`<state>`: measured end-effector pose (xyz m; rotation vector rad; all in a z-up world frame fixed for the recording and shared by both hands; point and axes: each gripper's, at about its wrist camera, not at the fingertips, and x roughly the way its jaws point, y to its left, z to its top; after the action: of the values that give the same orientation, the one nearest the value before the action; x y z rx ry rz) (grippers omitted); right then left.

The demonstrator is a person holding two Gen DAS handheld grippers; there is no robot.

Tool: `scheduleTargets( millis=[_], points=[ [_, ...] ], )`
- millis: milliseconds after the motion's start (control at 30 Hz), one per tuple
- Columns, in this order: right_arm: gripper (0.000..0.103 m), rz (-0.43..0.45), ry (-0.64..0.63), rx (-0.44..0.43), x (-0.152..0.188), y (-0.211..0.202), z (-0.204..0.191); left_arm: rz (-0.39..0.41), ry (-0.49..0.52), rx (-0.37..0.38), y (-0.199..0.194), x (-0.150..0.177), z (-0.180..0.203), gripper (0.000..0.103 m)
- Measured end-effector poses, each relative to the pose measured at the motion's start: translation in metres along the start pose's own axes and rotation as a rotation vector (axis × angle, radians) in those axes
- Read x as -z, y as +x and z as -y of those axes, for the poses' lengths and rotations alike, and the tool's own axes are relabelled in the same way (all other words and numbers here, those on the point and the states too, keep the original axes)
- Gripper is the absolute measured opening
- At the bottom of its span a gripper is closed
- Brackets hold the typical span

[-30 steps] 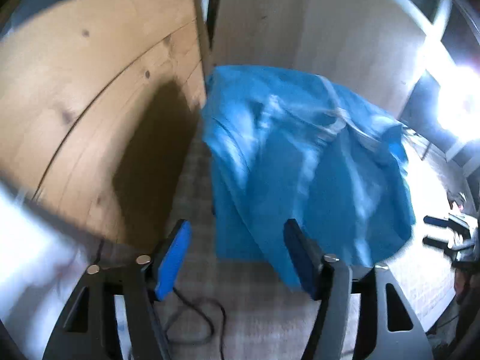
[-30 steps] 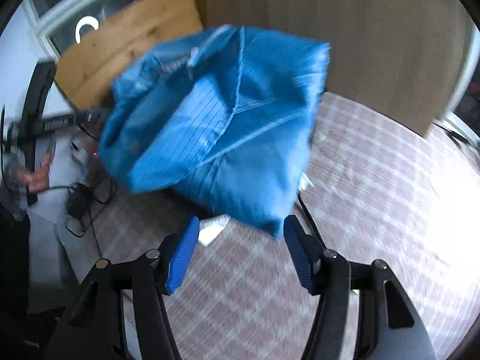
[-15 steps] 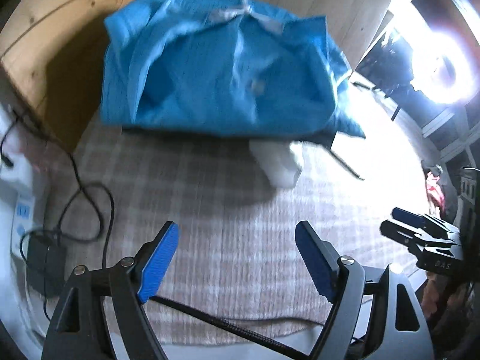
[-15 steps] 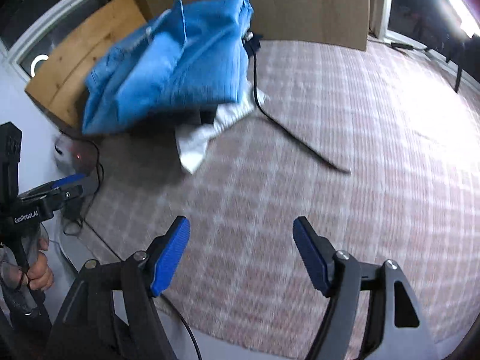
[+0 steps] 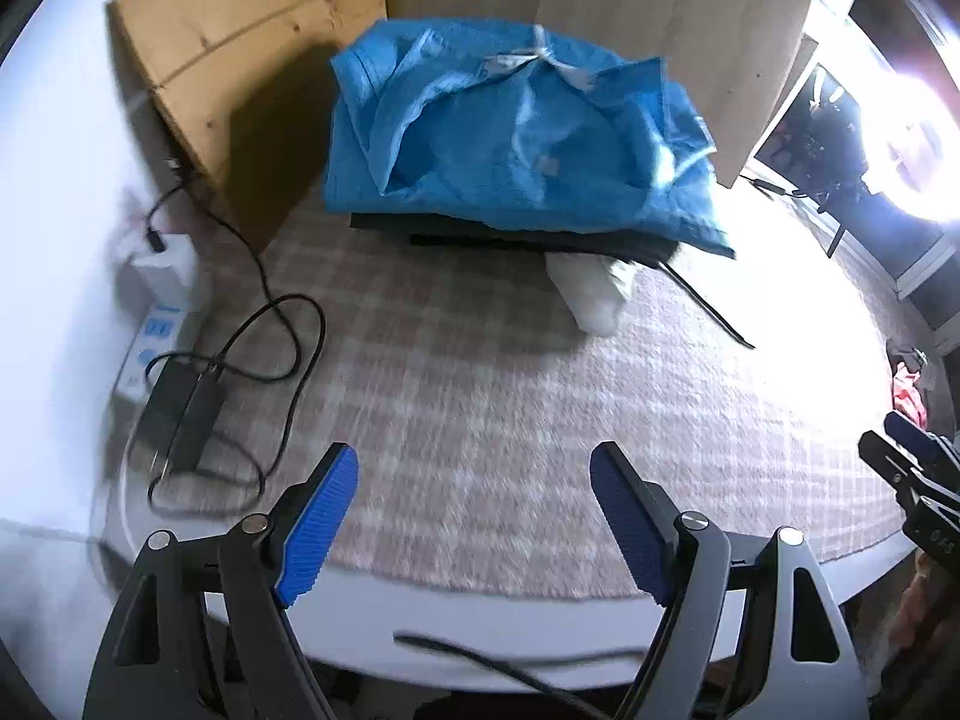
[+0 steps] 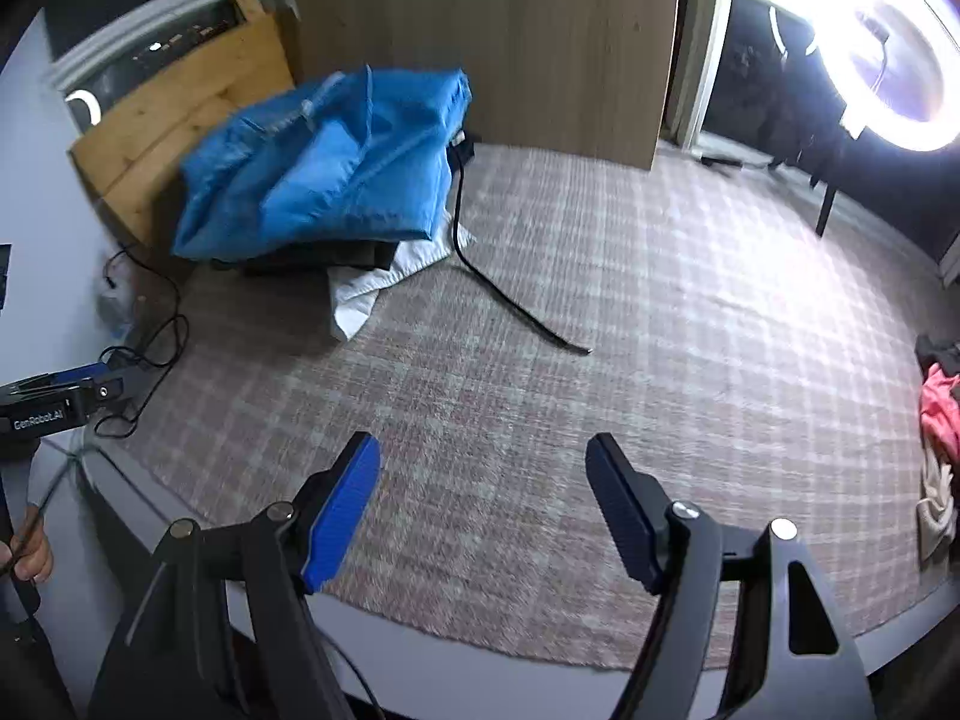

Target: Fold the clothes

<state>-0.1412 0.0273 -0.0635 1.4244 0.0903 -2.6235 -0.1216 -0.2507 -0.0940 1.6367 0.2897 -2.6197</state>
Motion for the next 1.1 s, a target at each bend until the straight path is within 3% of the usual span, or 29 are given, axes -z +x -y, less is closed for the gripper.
scheduleTargets(
  millis=[167, 567, 1100],
  points=[
    [0.071, 0.048, -0.026, 0.038, 0.035, -0.043, 0.019, 0.009, -0.009, -0.005, -0.032, 0.038, 0.033, 0.078],
    [0.071, 0.086, -0.01, 0.016, 0.128, -0.108, 0.076, 0.032, 0.016, -0.005, -0.079, 0.133, 0.107, 0.078],
    [0.071, 0.151, -0.035, 0.023, 0.165, -0.153, 0.094, 0.102, 0.056, 0.042, -0.119, 0.169, 0.143, 0.078]
  ],
)
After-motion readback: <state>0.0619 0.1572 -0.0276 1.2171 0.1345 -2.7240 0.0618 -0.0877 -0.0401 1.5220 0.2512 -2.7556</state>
